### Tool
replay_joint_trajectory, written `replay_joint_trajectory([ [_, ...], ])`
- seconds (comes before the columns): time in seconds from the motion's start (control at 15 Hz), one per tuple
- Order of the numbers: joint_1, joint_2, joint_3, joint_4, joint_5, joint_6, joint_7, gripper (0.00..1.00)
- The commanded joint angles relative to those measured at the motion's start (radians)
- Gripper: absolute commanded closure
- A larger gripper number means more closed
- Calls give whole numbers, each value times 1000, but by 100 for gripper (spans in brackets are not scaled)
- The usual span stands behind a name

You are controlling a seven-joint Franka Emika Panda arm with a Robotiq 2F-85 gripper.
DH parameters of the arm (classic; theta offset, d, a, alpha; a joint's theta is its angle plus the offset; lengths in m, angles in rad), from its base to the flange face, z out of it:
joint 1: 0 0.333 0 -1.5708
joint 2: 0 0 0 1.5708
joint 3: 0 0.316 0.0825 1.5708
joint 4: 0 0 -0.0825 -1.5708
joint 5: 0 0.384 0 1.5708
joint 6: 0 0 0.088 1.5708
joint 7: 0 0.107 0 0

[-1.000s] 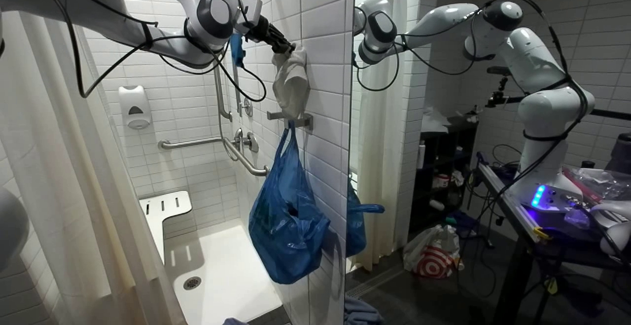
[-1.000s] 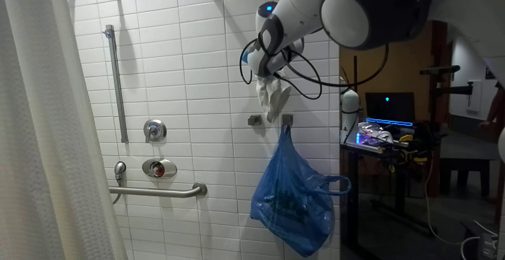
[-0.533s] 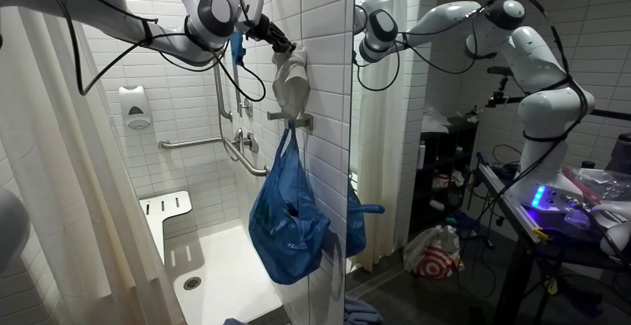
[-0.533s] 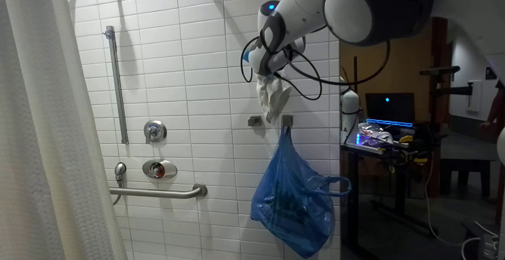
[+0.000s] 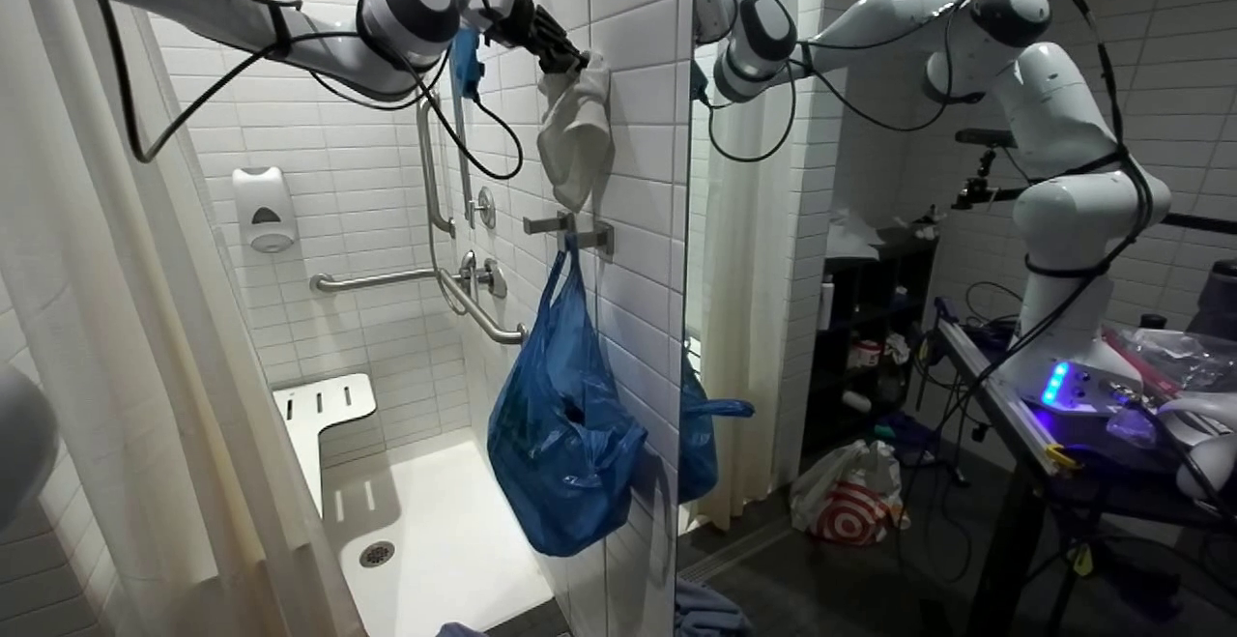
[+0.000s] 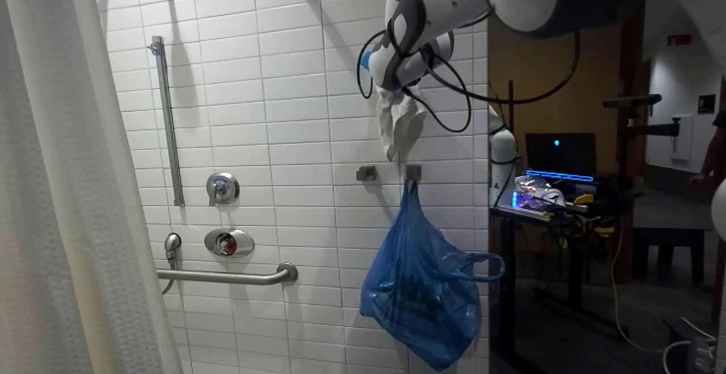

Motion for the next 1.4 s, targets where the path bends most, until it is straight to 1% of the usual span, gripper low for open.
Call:
replay_joint_trajectory([
  [0.0, 32, -14, -115, -15, -18, 49, 30, 98],
  [0.07, 63, -15, -158, -24, -15, 49, 28, 98],
  [0.13, 58, -3, -166, -13, -3, 55, 34, 98],
  [0.2, 93, -3, -215, -27, 0, 57, 28, 98],
  [0.33, 102, 13, -250, -21, 20, 72, 27, 98],
  [0.4, 135, 15, -296, -34, 25, 75, 19, 98],
  [0.47, 117, 26, -291, -21, 37, 87, 24, 98],
  [0.53, 160, 28, -346, -40, 44, 87, 12, 98],
  [0.6, 149, 35, -347, -31, 57, 100, 14, 98],
  [0.73, 181, 58, -402, -42, 78, 116, 7, 98],
  [0.8, 176, 77, -411, -37, 91, 127, 10, 98],
  [0.87, 199, 92, -446, -44, 98, 129, 0, 98],
  [0.93, 187, 119, -445, -34, 110, 138, 7, 98],
  [1.0, 203, 135, -470, -38, 117, 137, -2, 98],
  [1.07, 194, 156, -469, -29, 123, 141, -1, 98],
  [1.13, 207, 177, -486, -30, 126, 134, -6, 98],
  [1.33, 197, 234, -490, -9, 128, 124, -7, 98],
])
